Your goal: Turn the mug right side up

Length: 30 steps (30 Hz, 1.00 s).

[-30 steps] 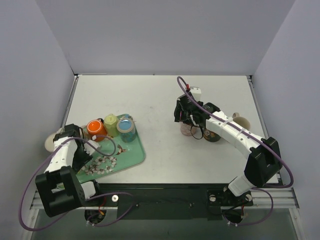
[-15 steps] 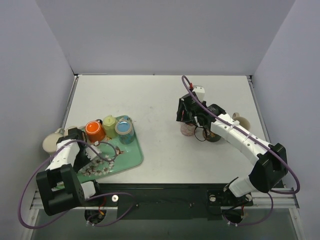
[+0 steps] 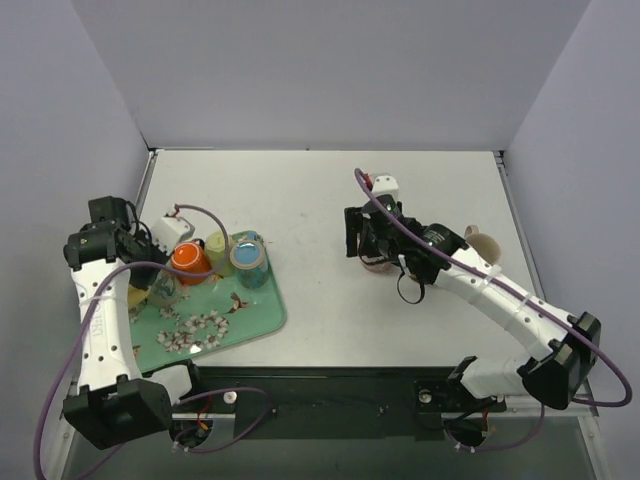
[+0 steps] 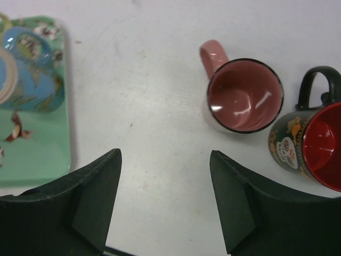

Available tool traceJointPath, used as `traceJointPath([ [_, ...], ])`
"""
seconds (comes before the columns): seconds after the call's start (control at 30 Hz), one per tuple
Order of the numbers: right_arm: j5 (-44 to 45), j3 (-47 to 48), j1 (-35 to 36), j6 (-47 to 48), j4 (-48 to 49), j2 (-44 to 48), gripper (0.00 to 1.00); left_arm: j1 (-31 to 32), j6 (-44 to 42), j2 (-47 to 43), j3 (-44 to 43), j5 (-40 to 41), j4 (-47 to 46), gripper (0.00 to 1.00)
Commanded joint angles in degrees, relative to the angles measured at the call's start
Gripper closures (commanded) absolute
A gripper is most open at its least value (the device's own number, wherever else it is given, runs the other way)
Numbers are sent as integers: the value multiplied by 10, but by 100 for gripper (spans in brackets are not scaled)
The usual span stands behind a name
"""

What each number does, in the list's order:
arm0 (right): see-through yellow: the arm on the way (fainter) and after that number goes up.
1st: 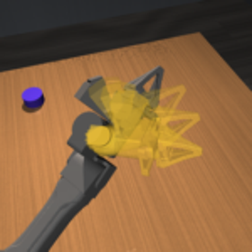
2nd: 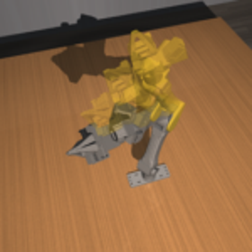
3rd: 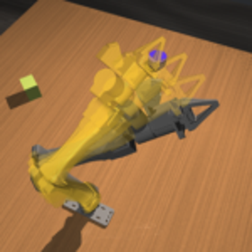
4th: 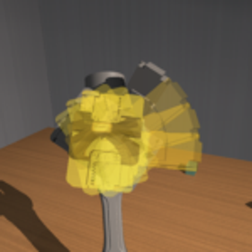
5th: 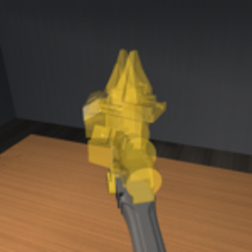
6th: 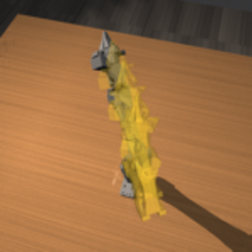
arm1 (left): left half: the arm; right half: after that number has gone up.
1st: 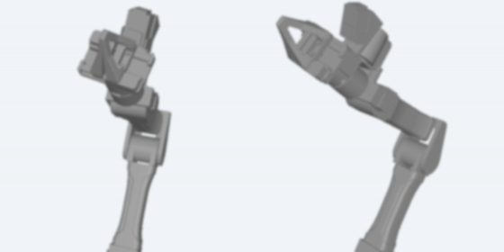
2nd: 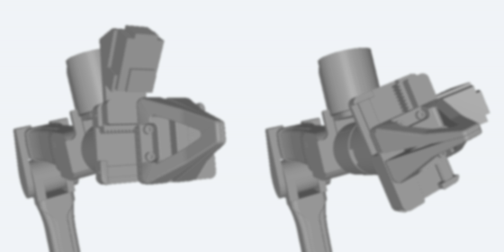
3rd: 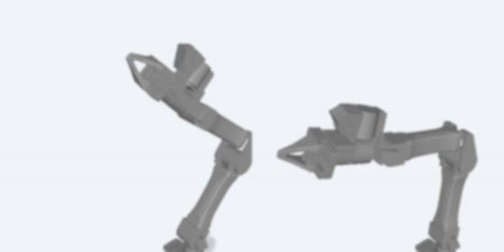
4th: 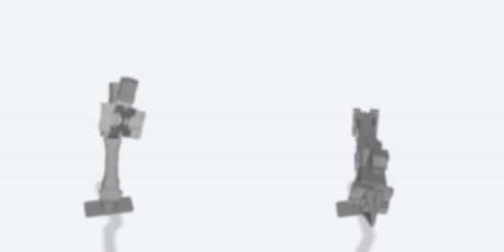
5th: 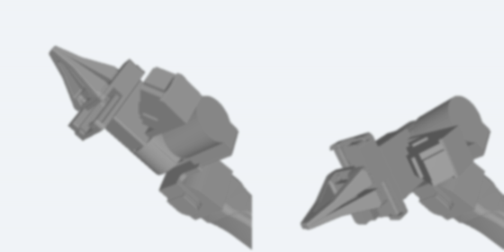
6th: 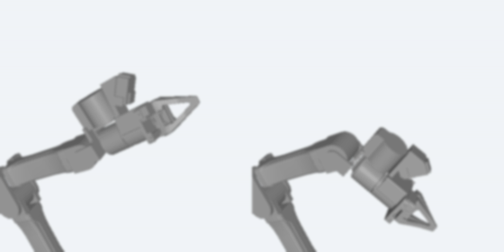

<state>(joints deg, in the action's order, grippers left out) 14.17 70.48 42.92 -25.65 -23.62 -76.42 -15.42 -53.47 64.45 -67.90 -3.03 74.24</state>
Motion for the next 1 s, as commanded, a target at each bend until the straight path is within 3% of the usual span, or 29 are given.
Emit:
traceJointPath([
  [0.0, -38, 8, 59, 98, 14, 63, 37, 12, 63, 1, -151, -181, 172, 100],
  [0.13, -175, -45, 96, 122, 122, 119, 37, 67, 125, -13, -243, -243, 171, 100],
  [0.27, -228, -83, 134, 132, 253, 136, 32, 116, 197, 1, -326, -379, 157, 100],
  [0.37, -257, -66, 153, 151, 286, 116, 30, 149, 301, 4, -355, -445, 92, 100],
  [0.6, -294, -53, 164, 120, 393, 96, 27, 297, 461, -11, -334, -479, -78, 100],
  [0.77, -329, -59, 169, 70, 468, 76, 27, 314, 508, -25, -311, -501, -159, 100],
  [0.97, -379, -45, 178, 57, 465, 44, 35, 316, 515, -32, -286, -497, -189, 100],
])
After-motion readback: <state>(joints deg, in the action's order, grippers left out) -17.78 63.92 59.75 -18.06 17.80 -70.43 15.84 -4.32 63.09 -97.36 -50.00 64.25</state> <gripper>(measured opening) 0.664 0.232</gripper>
